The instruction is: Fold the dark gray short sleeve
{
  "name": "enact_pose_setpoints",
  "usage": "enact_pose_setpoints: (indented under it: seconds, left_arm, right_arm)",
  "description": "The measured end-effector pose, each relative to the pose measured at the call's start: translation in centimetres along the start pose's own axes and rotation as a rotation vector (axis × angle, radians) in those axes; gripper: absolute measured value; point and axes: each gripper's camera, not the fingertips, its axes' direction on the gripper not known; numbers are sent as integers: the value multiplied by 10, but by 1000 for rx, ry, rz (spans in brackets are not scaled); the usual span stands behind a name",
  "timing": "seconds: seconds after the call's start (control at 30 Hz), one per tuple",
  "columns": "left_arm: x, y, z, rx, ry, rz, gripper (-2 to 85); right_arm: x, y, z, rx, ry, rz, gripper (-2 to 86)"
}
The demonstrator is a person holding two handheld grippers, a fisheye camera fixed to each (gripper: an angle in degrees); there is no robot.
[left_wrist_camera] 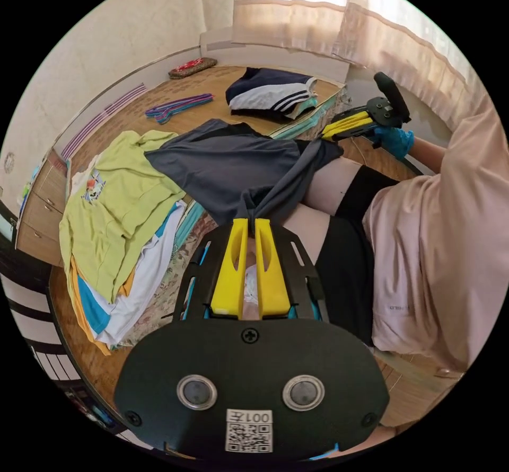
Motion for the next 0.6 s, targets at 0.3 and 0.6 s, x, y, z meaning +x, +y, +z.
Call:
enact_pose_setpoints:
  seconds: [0.3,0.6]
  left_arm:
    - [-48,1,23,73,121,-142,17]
    - [-85,-7,23,63,251,-88,122]
  right_arm:
    - [44,2,7,99,-225,30,70]
    - [49,-31,46,-10,-385,-134,131]
